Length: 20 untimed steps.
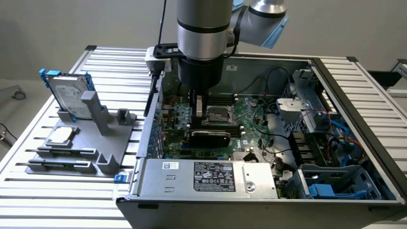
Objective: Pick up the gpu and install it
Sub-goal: 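Press down on the gpu until it lock into place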
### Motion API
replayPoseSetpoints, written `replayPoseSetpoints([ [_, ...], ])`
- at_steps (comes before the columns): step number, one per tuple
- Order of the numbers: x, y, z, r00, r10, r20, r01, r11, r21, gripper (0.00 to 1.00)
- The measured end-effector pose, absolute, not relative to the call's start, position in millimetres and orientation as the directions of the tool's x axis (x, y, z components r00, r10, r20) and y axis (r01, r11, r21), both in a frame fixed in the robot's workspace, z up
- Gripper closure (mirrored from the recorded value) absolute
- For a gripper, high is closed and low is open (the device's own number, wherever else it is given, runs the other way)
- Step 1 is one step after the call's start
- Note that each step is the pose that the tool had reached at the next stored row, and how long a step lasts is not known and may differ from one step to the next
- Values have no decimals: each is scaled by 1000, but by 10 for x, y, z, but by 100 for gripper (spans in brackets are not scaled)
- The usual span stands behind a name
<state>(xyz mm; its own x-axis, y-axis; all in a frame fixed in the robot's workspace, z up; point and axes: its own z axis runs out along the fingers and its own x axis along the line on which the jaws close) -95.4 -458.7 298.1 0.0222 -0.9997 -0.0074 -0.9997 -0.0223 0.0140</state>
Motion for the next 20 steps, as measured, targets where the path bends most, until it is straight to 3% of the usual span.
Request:
replayPoseSetpoints([
  [20, -983, -4518, 2729, 22, -1000, -7, -1000, -22, 14, 89],
])
